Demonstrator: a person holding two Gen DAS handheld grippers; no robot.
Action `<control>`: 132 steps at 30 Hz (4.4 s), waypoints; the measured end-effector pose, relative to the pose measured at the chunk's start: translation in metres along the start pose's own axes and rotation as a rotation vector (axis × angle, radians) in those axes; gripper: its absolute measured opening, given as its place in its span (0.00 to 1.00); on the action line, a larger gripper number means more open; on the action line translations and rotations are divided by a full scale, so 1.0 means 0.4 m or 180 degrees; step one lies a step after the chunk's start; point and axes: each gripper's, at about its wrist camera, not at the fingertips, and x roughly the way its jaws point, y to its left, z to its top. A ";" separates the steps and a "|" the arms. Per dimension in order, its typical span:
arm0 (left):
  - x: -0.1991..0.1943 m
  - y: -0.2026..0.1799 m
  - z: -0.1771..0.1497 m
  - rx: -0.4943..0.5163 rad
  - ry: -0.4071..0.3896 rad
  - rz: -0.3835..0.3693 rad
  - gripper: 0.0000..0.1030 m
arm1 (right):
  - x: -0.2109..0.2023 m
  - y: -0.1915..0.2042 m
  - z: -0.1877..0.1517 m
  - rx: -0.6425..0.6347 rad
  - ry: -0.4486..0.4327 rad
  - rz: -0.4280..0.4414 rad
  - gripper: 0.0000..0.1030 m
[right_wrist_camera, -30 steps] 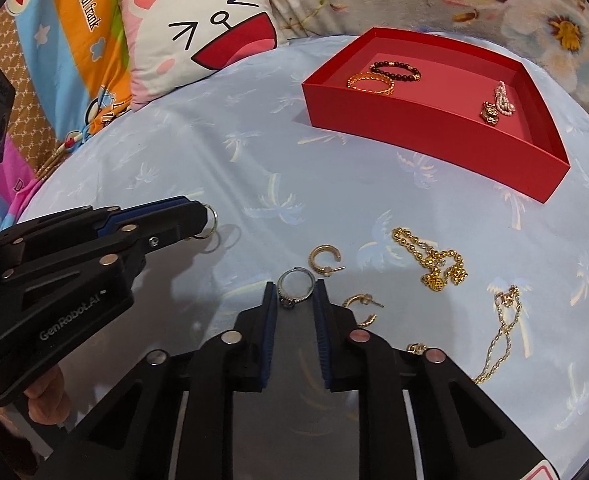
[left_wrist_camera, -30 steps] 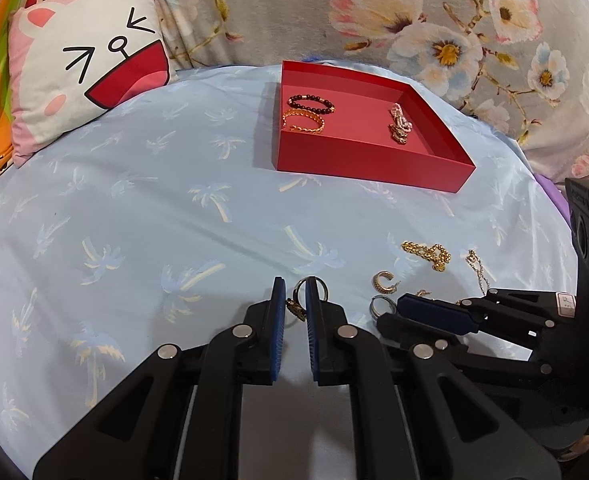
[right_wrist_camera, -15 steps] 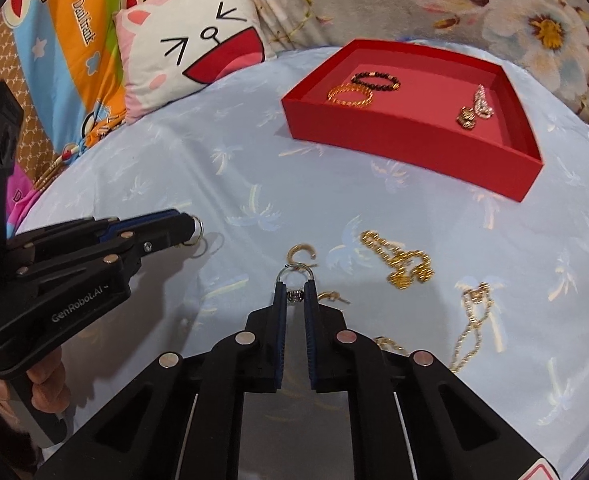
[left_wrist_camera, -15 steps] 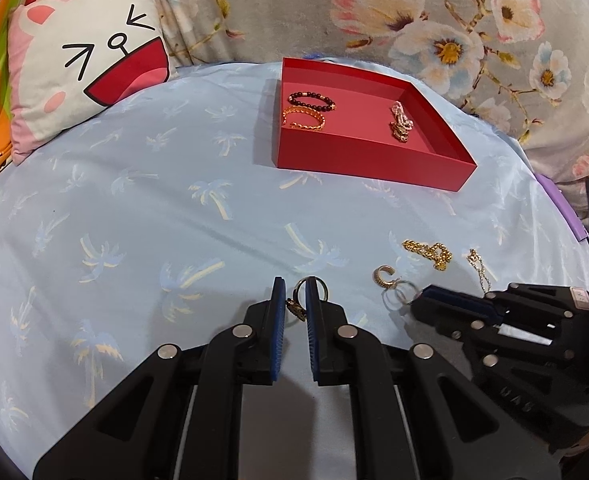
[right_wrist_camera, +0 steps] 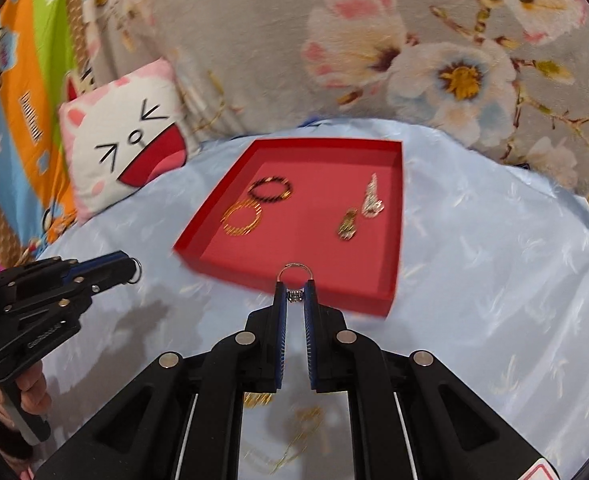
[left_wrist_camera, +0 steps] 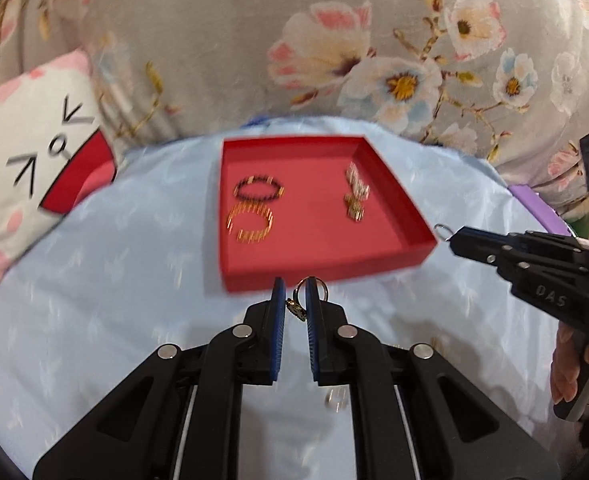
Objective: Organize jewelry
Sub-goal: 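Carry both rings into the red box and open both tools, then withdraw both tools and move the right tool toward the gold chain necklace, then grasp the gold chain with the black clover charm with the right tool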
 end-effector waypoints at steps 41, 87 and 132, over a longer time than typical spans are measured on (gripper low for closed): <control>0.355 -0.051 0.124 -0.0098 0.0174 0.0419 0.40 | 0.220 -0.111 0.056 0.0186 0.0128 -0.0132 0.13; 0.033 -0.072 -0.285 -0.0274 0.0552 0.0151 0.48 | -0.026 0.002 -0.359 0.0190 0.0520 0.0092 0.37; 0.114 -0.150 -0.203 0.0046 0.0654 -0.0053 0.56 | 0.030 -0.018 -0.311 0.0136 0.0531 -0.0138 0.26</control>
